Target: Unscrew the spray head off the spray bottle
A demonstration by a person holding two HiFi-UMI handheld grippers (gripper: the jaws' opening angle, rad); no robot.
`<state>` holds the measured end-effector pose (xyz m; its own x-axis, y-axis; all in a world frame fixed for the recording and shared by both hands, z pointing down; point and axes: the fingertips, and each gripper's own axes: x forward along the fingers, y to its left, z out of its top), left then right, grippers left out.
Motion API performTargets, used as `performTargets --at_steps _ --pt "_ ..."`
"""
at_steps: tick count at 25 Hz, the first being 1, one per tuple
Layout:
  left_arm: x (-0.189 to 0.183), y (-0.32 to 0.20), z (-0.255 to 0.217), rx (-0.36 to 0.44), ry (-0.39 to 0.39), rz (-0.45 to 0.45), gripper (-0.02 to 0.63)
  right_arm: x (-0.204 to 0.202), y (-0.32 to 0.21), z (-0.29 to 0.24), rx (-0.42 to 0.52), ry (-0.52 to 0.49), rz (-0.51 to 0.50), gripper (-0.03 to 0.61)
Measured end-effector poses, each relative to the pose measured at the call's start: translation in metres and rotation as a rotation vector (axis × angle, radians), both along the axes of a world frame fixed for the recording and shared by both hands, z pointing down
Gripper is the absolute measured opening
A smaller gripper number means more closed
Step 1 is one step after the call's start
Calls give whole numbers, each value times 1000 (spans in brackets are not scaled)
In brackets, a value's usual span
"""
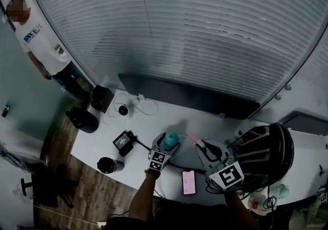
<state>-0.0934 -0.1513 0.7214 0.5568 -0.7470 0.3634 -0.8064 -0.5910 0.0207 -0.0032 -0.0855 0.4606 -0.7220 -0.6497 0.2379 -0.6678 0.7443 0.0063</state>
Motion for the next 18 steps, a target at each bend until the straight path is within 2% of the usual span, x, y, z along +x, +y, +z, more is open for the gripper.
performTargets --at_steps 11,15,18 --pt "14 -19 48 -48 -14 15 380 20 7 28 -50 -98 35 66" --pt "14 -24 50 -52 2 7 380 25 5 37 -59 -151 34 66" --pt "16 -20 48 -84 11 33 380 26 4 44 -73 -183 36 66"
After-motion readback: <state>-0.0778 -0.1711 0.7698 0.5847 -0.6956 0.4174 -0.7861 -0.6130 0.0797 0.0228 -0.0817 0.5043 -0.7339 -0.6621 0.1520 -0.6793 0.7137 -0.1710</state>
